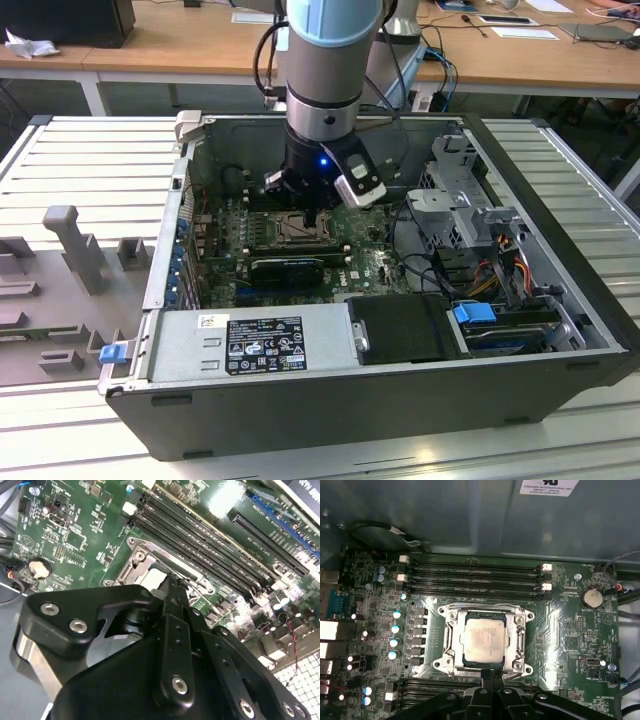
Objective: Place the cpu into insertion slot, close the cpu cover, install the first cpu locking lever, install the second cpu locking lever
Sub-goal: 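Install the second cpu locking lever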
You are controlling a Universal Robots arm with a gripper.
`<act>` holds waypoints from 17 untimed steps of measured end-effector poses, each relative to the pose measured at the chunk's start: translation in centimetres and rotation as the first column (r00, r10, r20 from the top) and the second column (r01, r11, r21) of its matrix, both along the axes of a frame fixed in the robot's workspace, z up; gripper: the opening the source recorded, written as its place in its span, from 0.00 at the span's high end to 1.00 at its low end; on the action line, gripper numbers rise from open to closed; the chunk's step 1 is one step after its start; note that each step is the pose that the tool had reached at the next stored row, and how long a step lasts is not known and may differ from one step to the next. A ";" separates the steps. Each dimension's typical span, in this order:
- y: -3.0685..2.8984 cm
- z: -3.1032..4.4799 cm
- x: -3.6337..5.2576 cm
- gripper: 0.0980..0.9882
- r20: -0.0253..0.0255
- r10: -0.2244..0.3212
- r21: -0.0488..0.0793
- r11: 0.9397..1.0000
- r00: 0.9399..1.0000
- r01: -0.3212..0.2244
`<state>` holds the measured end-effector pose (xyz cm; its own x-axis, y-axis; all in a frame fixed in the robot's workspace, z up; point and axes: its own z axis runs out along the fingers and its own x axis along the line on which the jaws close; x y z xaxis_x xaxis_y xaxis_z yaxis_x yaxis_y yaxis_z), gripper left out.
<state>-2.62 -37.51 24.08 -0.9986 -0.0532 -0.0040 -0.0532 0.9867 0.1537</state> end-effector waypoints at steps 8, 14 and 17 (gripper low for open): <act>-0.88 -0.51 -2.51 0.99 -0.007 0.000 0.006 1.000 1.000 0.000; -0.89 -1.56 -2.81 0.99 -0.011 0.000 0.006 1.000 1.000 0.000; -0.89 -2.41 -3.03 0.99 -0.011 0.000 0.006 1.000 1.000 0.000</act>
<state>-5.66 -38.40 21.67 -0.9986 -0.0532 0.0067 -0.0514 0.9857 0.1605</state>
